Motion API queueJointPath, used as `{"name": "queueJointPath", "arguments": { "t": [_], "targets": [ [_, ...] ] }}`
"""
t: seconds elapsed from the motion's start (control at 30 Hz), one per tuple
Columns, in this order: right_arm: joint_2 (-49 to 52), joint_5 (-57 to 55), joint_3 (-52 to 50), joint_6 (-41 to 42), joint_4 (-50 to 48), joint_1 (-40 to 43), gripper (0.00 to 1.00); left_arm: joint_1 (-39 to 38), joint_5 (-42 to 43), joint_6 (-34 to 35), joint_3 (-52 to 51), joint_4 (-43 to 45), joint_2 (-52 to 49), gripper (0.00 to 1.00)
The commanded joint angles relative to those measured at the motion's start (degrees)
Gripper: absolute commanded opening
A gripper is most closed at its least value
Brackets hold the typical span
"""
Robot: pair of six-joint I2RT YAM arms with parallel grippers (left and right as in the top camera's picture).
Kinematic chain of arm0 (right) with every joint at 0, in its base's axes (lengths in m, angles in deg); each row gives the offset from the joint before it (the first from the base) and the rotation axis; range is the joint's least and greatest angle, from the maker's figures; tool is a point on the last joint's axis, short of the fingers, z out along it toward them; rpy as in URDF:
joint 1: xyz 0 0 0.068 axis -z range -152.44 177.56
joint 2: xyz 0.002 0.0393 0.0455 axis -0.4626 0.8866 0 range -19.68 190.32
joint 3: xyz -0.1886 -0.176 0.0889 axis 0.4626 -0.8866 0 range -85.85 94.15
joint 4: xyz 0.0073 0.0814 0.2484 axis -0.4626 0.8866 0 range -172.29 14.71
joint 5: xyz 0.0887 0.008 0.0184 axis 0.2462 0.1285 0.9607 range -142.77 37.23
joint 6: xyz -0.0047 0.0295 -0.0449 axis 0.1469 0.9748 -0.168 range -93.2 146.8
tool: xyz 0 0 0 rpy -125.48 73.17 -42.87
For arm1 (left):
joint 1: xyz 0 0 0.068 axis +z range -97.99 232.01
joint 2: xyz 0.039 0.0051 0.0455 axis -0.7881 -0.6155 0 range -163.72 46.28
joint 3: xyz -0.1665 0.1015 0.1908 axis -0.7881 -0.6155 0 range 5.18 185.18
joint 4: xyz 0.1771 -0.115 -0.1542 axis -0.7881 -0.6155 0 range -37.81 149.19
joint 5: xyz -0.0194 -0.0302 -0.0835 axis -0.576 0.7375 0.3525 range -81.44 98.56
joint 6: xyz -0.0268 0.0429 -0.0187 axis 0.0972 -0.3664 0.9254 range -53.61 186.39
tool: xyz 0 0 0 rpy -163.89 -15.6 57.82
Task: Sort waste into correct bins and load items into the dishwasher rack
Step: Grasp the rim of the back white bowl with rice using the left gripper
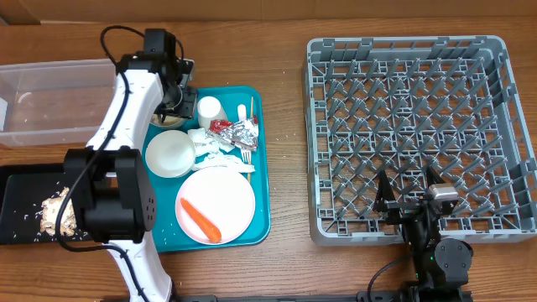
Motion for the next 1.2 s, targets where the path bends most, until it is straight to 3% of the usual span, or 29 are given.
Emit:
{"name": "queueJointPath", "arguments": {
  "t": [0.0, 0.5, 0.77, 0.93, 1.17],
  "targets": [
    [-0.68, -0.35, -0.59, 0.00, -0.15, 0.37, 1.00, -0.24, -1.27, -0.76, 1.38, 0.02, -2.23, 0.54],
    [-0.68, -0.35, -0.59, 0.00, -0.15, 0.37, 1.00, 0.31, -2.27, -0.39, 1.38, 1.16, -4.09, 0.51],
    [-0.68, -0.35, -0.59, 0.00, -0.15, 0.37, 1.00, 0.31, -2.64, 0.24, 1.36, 1.33, -4.17, 0.30],
    [-0.68, -0.35, -0.61, 0.00, -0.15, 0.37, 1.00, 0.31, -2.64, 0.39, 1.36, 0.94, -4.17, 0.25],
    [-0.68, -0.35, -0.59, 0.00, -0.15, 0.37, 1.00, 0.31, -1.66, 0.48, 0.72, 0.96, -4.17, 0.33]
  ]
}}
